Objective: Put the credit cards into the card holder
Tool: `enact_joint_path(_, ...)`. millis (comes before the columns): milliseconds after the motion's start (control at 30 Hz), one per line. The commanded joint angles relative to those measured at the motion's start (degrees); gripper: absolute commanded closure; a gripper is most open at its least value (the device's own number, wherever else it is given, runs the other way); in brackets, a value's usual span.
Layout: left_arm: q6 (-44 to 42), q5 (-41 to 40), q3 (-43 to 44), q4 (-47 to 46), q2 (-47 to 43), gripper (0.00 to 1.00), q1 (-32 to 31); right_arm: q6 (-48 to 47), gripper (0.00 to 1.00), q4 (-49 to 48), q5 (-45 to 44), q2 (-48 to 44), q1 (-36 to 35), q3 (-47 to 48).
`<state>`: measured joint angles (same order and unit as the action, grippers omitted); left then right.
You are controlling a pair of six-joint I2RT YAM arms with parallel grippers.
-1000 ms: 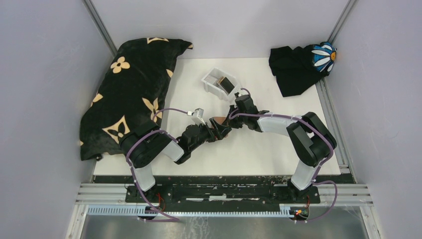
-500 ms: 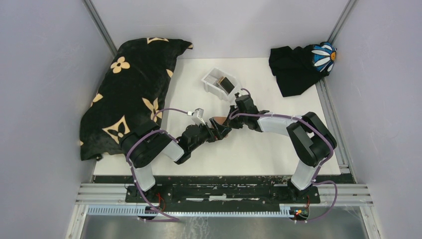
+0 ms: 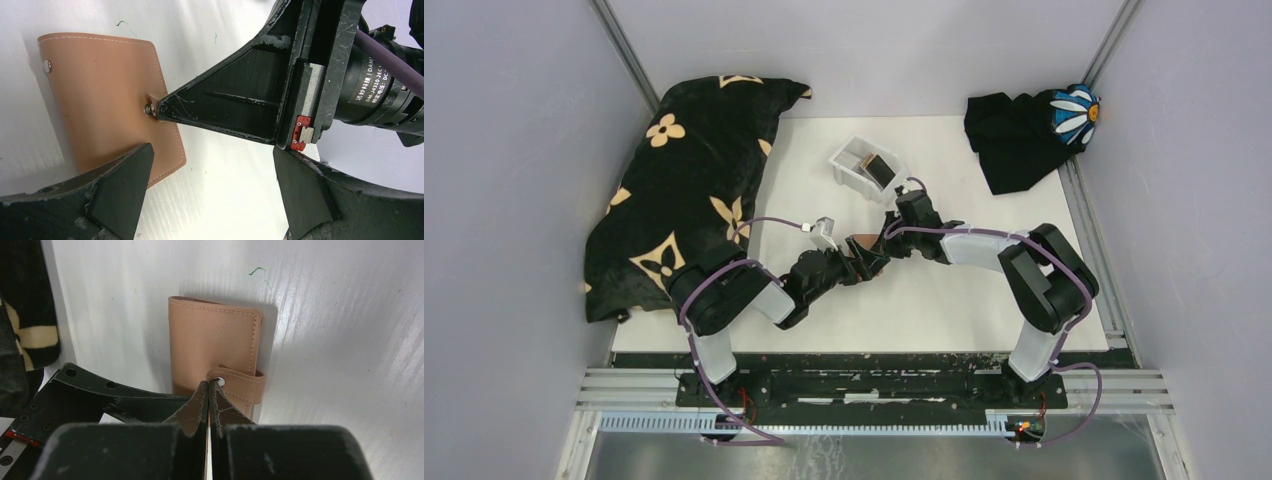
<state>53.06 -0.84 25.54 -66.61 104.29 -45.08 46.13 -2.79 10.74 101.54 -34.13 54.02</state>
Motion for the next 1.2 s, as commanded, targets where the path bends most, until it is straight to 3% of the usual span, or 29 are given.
enact_joint_path(0, 1.08, 0.44, 1.22, -1.11, 1.08, 0.03, 0.31, -0.51, 0.99, -1.17, 1.39, 0.85, -0.78, 2.04)
enact_joint_path(1167, 1.37, 0.30, -0.35, -2.82, 1.26, 0.03, 0.26, 2.17, 0.99, -2.76, 1.28, 5.97, 2.57, 0.72)
